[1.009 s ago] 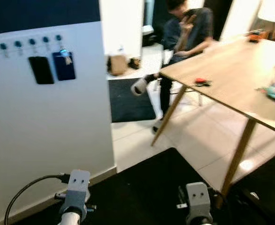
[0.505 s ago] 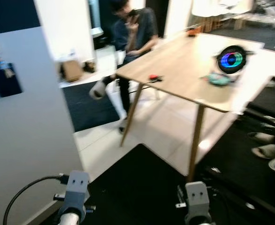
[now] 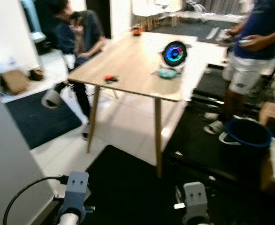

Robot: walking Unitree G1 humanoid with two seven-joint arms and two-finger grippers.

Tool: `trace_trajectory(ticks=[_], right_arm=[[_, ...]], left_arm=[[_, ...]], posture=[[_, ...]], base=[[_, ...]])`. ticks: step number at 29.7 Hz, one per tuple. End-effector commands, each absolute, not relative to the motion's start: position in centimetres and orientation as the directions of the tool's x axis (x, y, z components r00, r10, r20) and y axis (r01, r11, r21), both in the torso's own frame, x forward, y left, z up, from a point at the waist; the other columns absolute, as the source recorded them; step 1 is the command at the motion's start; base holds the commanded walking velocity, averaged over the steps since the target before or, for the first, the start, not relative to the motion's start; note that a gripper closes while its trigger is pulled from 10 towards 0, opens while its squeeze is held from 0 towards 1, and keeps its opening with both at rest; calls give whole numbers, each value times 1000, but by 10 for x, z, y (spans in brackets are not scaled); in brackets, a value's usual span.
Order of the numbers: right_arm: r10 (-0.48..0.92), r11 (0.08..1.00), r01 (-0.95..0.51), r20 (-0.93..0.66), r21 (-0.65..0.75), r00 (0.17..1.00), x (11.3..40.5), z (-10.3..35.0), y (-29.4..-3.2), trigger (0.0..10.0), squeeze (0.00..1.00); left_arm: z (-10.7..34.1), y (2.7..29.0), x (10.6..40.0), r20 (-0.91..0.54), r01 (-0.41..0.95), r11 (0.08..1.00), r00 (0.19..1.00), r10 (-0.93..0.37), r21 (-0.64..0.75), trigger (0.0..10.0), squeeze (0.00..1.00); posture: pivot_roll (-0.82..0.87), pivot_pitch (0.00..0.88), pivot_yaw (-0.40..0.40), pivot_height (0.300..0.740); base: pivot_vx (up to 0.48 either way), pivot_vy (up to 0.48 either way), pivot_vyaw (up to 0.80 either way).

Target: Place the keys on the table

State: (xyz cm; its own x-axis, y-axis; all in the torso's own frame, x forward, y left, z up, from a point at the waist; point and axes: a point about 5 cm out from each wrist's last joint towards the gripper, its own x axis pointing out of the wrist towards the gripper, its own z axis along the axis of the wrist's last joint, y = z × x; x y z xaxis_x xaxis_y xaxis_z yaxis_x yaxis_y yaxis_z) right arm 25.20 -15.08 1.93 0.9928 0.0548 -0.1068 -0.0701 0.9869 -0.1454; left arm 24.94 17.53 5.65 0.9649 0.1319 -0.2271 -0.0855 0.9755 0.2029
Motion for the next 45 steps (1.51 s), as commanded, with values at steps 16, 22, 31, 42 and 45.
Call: trace_trajectory(ticks=[16,22,31,42,45], right_arm=[[98,979,-109,-70,-174,993,255,26,-145,10000,0],[123,976,-129,-43,-176,991,257,31,-140,10000,0],[139,975,-139,-13,-174,990,260,38,-136,10000,0],[142,978,-132,53,-162,988,266,55,-132,10000,0],[144,978,-130,77,-163,987,268,61,-132,10000,0]], left_arm=[[59,173,249,-194,-55,970,976,103,237,10000,0],[62,173,251,-179,-52,969,979,97,241,10000,0],[66,174,254,-157,-64,967,982,106,246,10000,0],[108,172,268,-33,-56,986,998,62,160,10000,0],[124,169,271,13,-3,992,1000,1,130,10000,0]], posture=[[167,150,43,740],[167,147,42,740],[168,151,41,740],[167,158,43,740],[165,157,43,740]], base=[[0,0,-196],[0,0,0],[291,0,0],[417,0,0],[376,0,0]])
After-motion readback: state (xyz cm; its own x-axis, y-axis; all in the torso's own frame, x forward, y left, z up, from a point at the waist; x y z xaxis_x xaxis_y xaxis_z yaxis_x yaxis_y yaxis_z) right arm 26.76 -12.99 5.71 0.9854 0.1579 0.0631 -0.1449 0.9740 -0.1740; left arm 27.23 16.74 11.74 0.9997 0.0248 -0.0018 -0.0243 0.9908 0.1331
